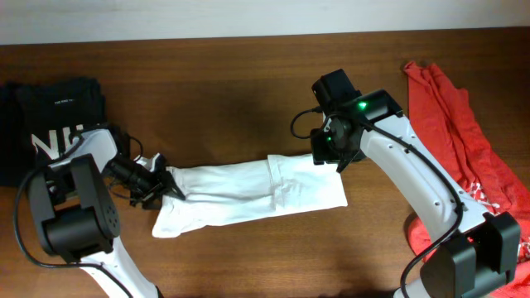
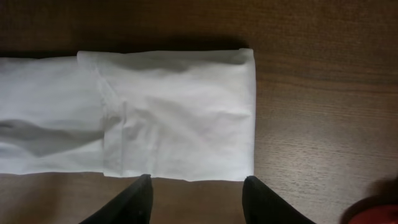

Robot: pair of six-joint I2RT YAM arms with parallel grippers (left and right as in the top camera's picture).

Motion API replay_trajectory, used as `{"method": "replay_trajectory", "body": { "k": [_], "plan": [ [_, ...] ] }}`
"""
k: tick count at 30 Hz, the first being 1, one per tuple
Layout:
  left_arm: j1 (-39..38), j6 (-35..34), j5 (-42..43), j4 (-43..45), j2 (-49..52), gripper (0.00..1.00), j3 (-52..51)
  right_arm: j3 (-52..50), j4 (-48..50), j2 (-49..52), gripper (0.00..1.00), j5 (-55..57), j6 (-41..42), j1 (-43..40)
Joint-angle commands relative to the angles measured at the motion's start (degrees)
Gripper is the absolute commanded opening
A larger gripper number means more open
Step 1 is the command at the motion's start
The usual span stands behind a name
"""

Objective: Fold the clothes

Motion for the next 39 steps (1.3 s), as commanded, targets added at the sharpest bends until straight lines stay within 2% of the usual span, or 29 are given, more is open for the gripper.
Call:
{"method": "replay_trajectory", "body": {
  "k": [1,4,8,11,16,20,23,26,30,35,39],
  "plan": [
    [-1.99,1.64,-2.80,5.40,3.54,0.20,-1.49,0.00,0.09,0.31,0.50,1.90,-0.87,-0.22],
    [-1.99,1.53,-4.24,5.97,3.50,0.01,-0.79,0.00,0.09,0.31,0.50,3.34,-0.83,-0.98],
    [-1.14,-6.45,-16.39,4.00,0.11,0.01,2.34,0.00,-0.50,0.31,0.50,3.34,-1.11,-5.88],
    [1.07,-12.00,-25.62,1.22,-6.36,0.01,6.62,0.00,-1.01,0.31,0.51,3.34,-4.15,-10.71],
    [3.28,-14.36,-37.51,-5.49,-12.96,0.01,17.00,0.00,-2.91,0.31,0.51,3.10,-5.57,-16.74],
    [-0.79,-15.87,-34.62,-13.53,-13.03,0.01,26.32,-0.13,-3.08,0.31,0.51,3.10,-6.69,-17.84],
    [-10.99,-15.96,-32.13,-16.55,-13.00,0.02,27.61,-1.03,-3.08,0.31,0.51,3.10,-6.86,-17.84],
    [-21.14,-18.93,-32.22,-15.04,-12.90,0.05,27.61,-1.53,-3.13,0.35,0.51,3.10,-6.88,-17.84],
    [-30.29,-21.20,-32.46,-13.14,-10.05,0.06,27.54,-1.53,-3.15,0.33,0.51,3.10,-6.91,-17.84],
    [-34.86,-22.75,-32.33,-13.84,-4.52,0.06,27.54,-1.53,-3.17,0.35,0.51,3.08,-7.06,-17.84],
    [-36.70,-22.99,-32.33,-13.22,-4.28,0.06,27.54,-1.53,-3.13,0.35,0.51,3.08,-7.06,-17.84]
  ]
}}
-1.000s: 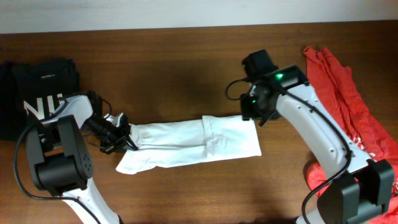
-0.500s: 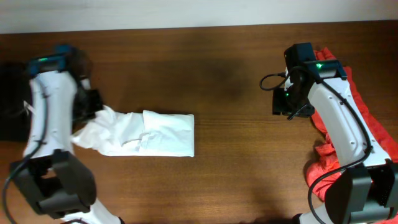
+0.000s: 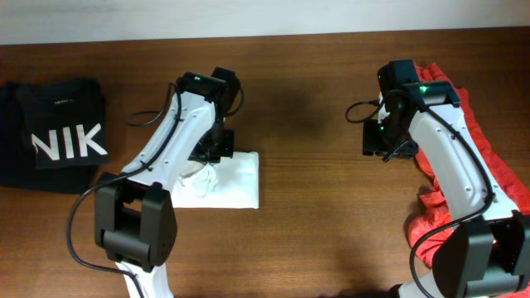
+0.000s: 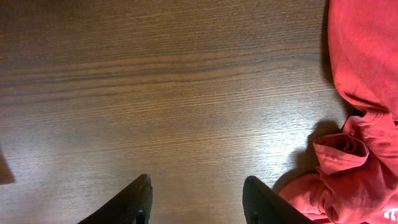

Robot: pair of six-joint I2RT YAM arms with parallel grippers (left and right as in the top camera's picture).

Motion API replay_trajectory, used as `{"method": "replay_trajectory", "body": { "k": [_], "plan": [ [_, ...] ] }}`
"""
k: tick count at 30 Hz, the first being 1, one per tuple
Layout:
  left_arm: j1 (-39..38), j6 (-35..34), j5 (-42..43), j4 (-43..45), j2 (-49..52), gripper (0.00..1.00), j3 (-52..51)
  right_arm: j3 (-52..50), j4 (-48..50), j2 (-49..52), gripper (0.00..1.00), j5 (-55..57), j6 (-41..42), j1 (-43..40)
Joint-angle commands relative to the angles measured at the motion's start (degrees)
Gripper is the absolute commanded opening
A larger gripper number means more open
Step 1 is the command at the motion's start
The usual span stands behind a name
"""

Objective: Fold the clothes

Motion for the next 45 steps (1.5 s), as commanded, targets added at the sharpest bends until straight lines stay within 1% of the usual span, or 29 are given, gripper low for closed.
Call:
{"method": "replay_trajectory", "body": {
  "k": [1,6,9,11,13,14,15,16,18,19,20,21,22,23,24,26,27,30,32,36,37,39,40,41,43,44,45],
  "plan": [
    [-1.68,-1.44,0.55,0.46,0.00,0.06,0.90,-0.39,-0.04,0.26,0.51,0.68,-0.61,-0.20],
    [-3.56,-1.88,0.68,0.59,0.02,0.06,0.90,-0.39,-0.04,0.26,0.51,0.68,-0.61,-0.20],
    [-4.31,-3.34,2.67,0.79,0.09,0.06,0.90,-0.39,-0.07,0.24,0.50,0.48,-0.59,-0.20],
    [-4.96,-3.32,3.37,1.09,0.09,0.21,0.90,-0.39,-0.07,0.24,0.51,0.48,-0.59,-0.20],
    [-5.62,-2.32,11.56,2.29,0.09,0.31,0.90,-0.39,0.00,0.26,0.51,0.48,-0.61,-0.20],
    [-5.66,2.38,14.99,3.89,0.09,0.31,0.92,-0.39,0.15,0.26,0.50,0.48,-0.59,-0.17],
    [-5.16,5.05,14.93,4.61,0.07,0.31,1.40,-0.39,0.20,0.26,0.50,0.44,-0.61,-0.09],
    [-3.52,5.35,12.41,4.33,0.07,0.31,2.78,-0.39,0.15,0.26,0.50,0.17,-0.72,-0.02],
    [2.03,5.38,10.27,2.80,0.07,0.31,6.47,-0.39,0.24,0.26,0.50,-6.86,-6.38,0.98],
    [4.15,5.35,10.34,2.84,0.07,0.32,7.39,-0.39,0.44,0.31,0.50,-11.43,-8.52,1.97],
    [8.59,5.35,10.34,3.87,0.07,0.33,8.39,-0.39,0.92,0.31,0.50,-17.11,-11.65,3.63],
    [10.73,5.35,10.36,4.83,0.07,0.33,8.37,-0.39,1.33,0.31,0.50,-19.52,-12.76,4.55],
    [13.44,5.38,10.32,6.69,0.22,0.33,8.28,-0.39,3.02,0.31,0.50,-25.11,-14.16,7.41],
    [15.56,5.38,10.34,8.50,0.61,0.36,8.26,-0.39,5.07,0.33,0.50,-28.39,-14.12,9.94],
    [17.29,5.38,10.36,10.19,1.44,0.36,8.26,-0.42,7.56,0.52,0.50,-31.98,-13.97,12.72],
    [18.82,5.40,10.32,11.58,2.82,0.36,8.26,-0.42,10.73,1.38,0.50,-36.00,-13.29,16.85],
    [19.43,5.40,10.29,12.11,4.00,0.36,8.22,-0.42,12.63,2.51,0.50,-36.68,-11.47,19.30],
    [19.67,8.00,10.23,12.72,9.03,0.36,8.22,-0.42,18.14,8.26,0.50,-38.99,-9.14,26.05],
    [19.65,8.00,10.25,12.15,11.47,0.36,8.17,-0.42,20.02,11.72,0.50,-40.33,-9.07,28.20],
    [19.65,7.98,10.19,8.11,16.31,0.36,8.07,-0.42,20.83,20.33,0.50,-40.37,-8.94,30.36],
    [19.65,7.98,8.66,6.54,17.09,0.36,8.04,-0.42,20.11,22.32,0.50,-39.19,-8.94,30.25],
    [19.65,7.96,4.79,4.31,17.84,0.35,6.69,-0.42,16.57,24.55,0.44,-33.75,-8.94,29.33],
    [19.65,7.98,4.24,3.28,17.88,0.31,5.79,-0.42,15.26,24.65,0.43,-30.97,-8.92,28.81],
    [19.65,7.93,4.46,2.08,17.88,0.26,4.81,-0.42,13.79,24.63,0.42,-26.29,-8.90,27.85],
    [19.63,7.91,5.40,-1.97,17.88,0.18,2.19,-0.35,12.11,24.30,0.42,-15.19,-6.23,25.24],
    [19.45,7.91,7.43,-4.39,17.86,0.09,-0.07,-0.35,12.15,24.30,0.43,-10.58,-6.12,22.86],
    [19.28,7.91,9.40,-5.51,17.86,0.05,-1.60,-0.31,12.87,24.30,0.43,-8.28,-6.14,20.81]
  ]
}}
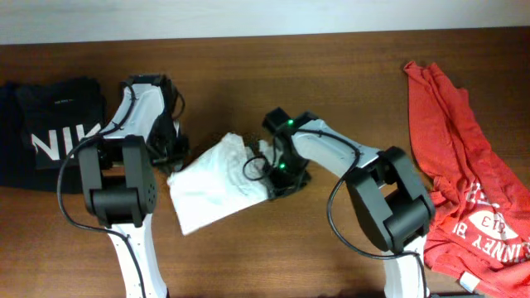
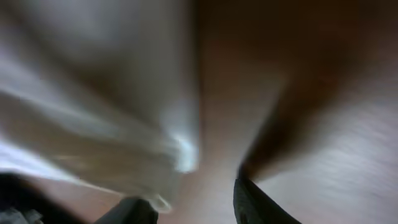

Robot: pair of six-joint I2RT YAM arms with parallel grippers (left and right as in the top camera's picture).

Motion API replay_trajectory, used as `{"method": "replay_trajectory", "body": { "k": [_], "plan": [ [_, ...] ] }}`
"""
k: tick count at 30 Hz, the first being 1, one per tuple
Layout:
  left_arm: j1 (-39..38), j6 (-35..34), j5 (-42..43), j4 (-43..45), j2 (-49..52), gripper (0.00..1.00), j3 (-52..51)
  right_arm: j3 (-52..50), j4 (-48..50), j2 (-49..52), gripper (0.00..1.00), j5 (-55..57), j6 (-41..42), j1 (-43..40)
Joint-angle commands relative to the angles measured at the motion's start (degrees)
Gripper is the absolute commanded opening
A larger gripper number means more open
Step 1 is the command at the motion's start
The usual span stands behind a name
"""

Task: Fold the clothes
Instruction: 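Carry the folded white shirt left and place it on the black NIKE shirt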

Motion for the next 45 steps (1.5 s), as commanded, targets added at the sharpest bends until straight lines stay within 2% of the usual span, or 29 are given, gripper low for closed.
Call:
{"method": "replay_trajectory", "body": {
  "k": [1,3,7,8,10,12,13,14,15,16,21,27,28,29,33,34,35,38,39,40,45],
  "plan": [
    [-0.76,0.52,5.70,-3.02,1.14,0.03,-5.35,0.39,1.44,-0.09,0.43,15.19,1.09,-6.23],
    [-2.19,0.52,7.21,-3.82,1.14,0.02,-7.06,2.16,0.90,-0.09,0.43,16.26,0.74,-9.68],
    [-2.40,-0.13,5.88,-2.73,-1.51,0.03,-5.99,6.75,-6.93,-0.09,0.43,16.26,0.74,-14.40],
    [-0.96,-2.40,3.21,-2.73,-3.21,0.04,-3.45,6.84,-8.46,-0.09,0.43,16.26,0.74,-15.47],
    [1.81,-2.73,2.84,-2.08,-6.14,0.09,3.19,6.62,-9.81,-0.07,0.47,16.26,0.74,-16.31],
    [3.39,0.96,6.84,0.17,-7.85,0.37,7.78,6.62,-10.34,-0.07,0.49,16.26,0.74,-16.37],
    [3.58,9.84,15.21,3.10,-8.15,0.56,9.27,6.54,-10.38,-0.07,0.51,16.24,0.76,-16.35],
    [3.52,16.76,21.77,4.87,-8.11,0.66,9.25,6.51,-10.45,-0.07,0.51,16.24,0.76,-16.35],
    [3.26,21.64,26.64,5.60,-7.54,0.71,9.11,6.49,-10.60,-0.07,0.51,16.24,0.76,-16.37],
    [2.95,25.66,30.51,5.75,-6.69,0.73,9.07,6.45,-10.84,-0.07,0.52,16.24,0.76,-16.37],
    [0.24,35.78,38.97,4.68,1.07,0.79,8.92,6.45,-11.26,-0.07,0.52,16.24,0.74,-16.37],
    [-4.07,36.13,38.62,3.58,11.72,0.80,8.90,6.40,-11.56,-0.07,0.52,16.28,0.74,-16.37],
    [-4.90,36.13,38.62,2.40,12.98,0.78,8.90,6.40,-11.65,-0.07,0.52,16.31,0.72,-16.37],
    [-5.86,36.26,38.58,1.20,13.86,0.71,8.90,6.40,-11.65,-0.07,0.52,16.35,0.72,-16.37],
    [-8.59,36.30,36.24,0.76,14.12,0.31,8.83,6.40,-11.69,-0.07,0.52,16.50,0.72,-16.37],
    [-8.66,36.30,34.62,1.03,14.12,0.06,8.83,6.40,-11.72,-0.07,0.52,16.50,0.72,-16.37],
    [-8.59,36.30,34.21,1.14,14.12,0.01,8.94,6.40,-11.72,-0.07,0.52,16.48,0.72,-16.37],
    [-6.38,33.07,32.37,1.49,14.12,0.01,10.64,6.40,-12.26,-0.07,0.52,17.00,0.74,-16.85],
    [-4.98,28.68,27.69,1.42,14.10,0.01,12.76,6.43,-12.85,-0.09,0.52,18.08,0.74,-17.44],
    [-3.04,24.11,22.14,1.03,14.08,0.01,16.15,6.45,-13.42,-0.09,0.51,19.45,0.74,-18.10],
    [5.25,19.21,14.23,-4.00,10.88,0.01,36.52,6.47,-14.25,-1.57,0.52,21.64,0.74,-23.15]
  ]
}}
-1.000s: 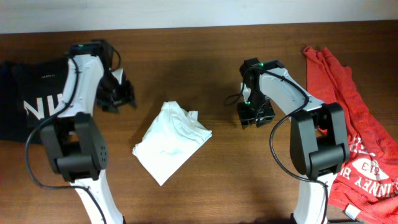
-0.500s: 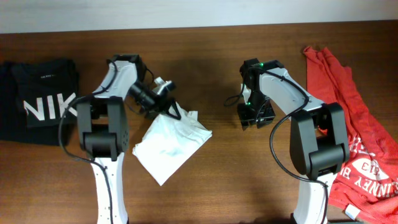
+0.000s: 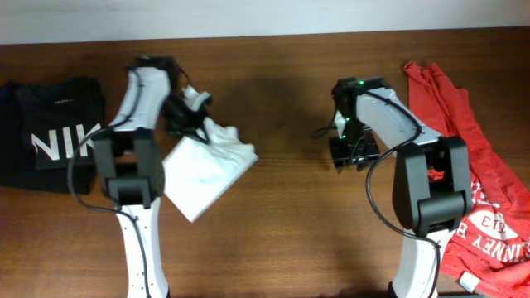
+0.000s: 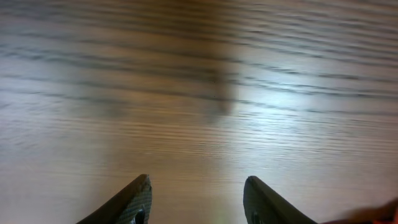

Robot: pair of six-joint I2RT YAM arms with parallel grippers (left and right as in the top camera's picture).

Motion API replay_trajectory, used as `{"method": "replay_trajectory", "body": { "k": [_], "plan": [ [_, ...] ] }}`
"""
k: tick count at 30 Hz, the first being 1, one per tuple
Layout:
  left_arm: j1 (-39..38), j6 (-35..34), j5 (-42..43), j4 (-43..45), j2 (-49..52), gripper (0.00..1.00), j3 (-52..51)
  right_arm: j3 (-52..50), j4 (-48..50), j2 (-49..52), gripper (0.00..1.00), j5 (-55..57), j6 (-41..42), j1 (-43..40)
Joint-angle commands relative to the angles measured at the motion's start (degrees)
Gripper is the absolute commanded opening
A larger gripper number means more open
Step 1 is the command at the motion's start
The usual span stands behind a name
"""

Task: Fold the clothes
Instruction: 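Carry the folded white shirt left and place it on the black NIKE shirt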

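The white garment lies left of centre as a folded, skewed bundle, one rumpled corner drawn up toward the far side. My left gripper sits at that raised corner and appears shut on the cloth. My right gripper hangs over bare wood right of centre, well apart from the white bundle. In the right wrist view the right gripper stands open, with only tabletop between its fingers.
A red shirt lies spread along the right side of the table, close to the right arm. A folded black shirt with white lettering rests at the far left. Brown wooden table lies between them.
My right gripper has left the white bundle's right edge and now stands open over bare wood further right. The left gripper is further back, and the bundle has shifted left and turned.
The white garment first lay as a long strip, a gripper at each end. Then it was a compact fold under my left gripper, the right one near the red shirt. Later both grippers were at the rumpled bundle. Now only the left one is on it.
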Motion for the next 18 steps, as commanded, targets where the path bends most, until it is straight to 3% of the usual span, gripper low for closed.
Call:
{"method": "replay_trajectory", "body": {
  "k": [1,7,10,15,18],
  "plan": [
    [5.73,-6.14,-10.01,-2.43,-2.91,0.01,13.62,0.48,-0.22,-1.73,0.52,1.99,0.26,-3.34],
    [15.63,-7.74,-11.85,-2.34,-9.25,0.01,26.95,0.48,-0.04,-2.10,0.52,1.99,0.26,-5.01],
    [20.24,-11.13,-14.10,1.22,-10.64,0.01,28.65,0.48,-0.04,-2.10,0.52,1.97,0.28,-5.01],
    [27.12,-11.13,-14.16,10.05,-9.84,0.01,28.50,0.48,-0.22,-2.10,0.52,1.95,0.28,-5.01],
    [29.24,-11.13,-14.19,12.46,-7.41,0.06,27.41,0.48,-0.26,-2.10,0.52,1.73,0.28,-5.01]
  ]
}}
